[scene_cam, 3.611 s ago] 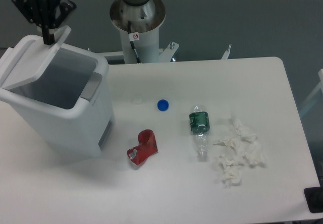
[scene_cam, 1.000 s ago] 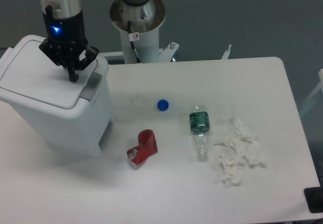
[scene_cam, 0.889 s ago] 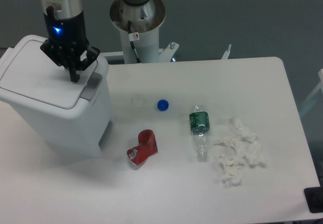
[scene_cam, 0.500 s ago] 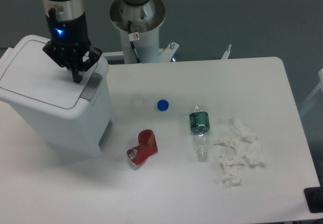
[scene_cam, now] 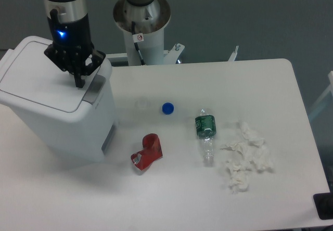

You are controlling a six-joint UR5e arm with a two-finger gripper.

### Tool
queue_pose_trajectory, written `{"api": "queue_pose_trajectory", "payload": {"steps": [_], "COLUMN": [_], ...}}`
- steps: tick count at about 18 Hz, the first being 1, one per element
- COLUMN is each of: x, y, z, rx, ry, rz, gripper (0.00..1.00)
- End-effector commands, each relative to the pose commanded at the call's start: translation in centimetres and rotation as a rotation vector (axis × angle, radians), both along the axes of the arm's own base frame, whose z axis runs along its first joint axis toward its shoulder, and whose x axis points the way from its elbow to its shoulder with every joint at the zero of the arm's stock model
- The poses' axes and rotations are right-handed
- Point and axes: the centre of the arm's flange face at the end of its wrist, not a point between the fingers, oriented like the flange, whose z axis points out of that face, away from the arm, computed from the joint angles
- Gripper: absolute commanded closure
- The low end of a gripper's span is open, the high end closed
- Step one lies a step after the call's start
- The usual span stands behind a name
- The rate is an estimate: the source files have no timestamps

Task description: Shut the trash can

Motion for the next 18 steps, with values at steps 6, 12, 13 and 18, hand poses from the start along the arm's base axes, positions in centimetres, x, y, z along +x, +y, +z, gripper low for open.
{"api": "queue_pose_trajectory", "payload": {"steps": [6,12,13,18], "x": [-0.1,-2.5,-3.9,-13.6], "y": [-0.1,-0.6,-1.0,-2.4], "z": [0.8,3.7,3.8,1.7], "rx": [0.016,0.089,0.097,0.111], "ry": [0.007,0.046,0.053,0.137], "rz": [-0.001,0.043,0.067,0.183], "gripper": [1.00,0.62,0.50,0.00]}}
